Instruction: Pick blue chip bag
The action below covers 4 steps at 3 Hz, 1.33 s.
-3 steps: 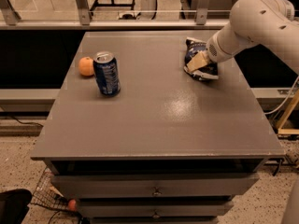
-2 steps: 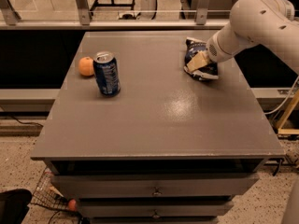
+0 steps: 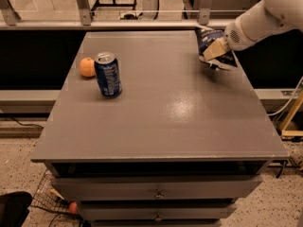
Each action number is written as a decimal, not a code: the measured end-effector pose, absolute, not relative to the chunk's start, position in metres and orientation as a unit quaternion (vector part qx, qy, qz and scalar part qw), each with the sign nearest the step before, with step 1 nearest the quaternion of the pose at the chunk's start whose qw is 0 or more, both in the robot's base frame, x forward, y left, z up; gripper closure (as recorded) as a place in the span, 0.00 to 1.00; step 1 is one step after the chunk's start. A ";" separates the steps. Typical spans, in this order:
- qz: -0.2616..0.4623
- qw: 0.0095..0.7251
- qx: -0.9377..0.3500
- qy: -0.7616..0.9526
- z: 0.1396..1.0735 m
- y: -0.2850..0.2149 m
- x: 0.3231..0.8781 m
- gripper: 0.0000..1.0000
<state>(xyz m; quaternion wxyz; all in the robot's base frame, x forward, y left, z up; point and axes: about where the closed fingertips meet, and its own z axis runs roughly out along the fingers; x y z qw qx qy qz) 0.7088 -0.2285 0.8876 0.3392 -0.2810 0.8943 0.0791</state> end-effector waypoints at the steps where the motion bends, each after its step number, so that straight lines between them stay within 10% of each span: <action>1: 0.147 0.342 -0.328 0.868 0.910 -0.239 0.691 1.00; 4: 0.230 0.388 -0.413 0.791 0.997 -0.237 0.654 1.00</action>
Offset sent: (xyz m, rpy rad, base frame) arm -0.0569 -0.0357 0.1469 0.2962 -0.1062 0.4656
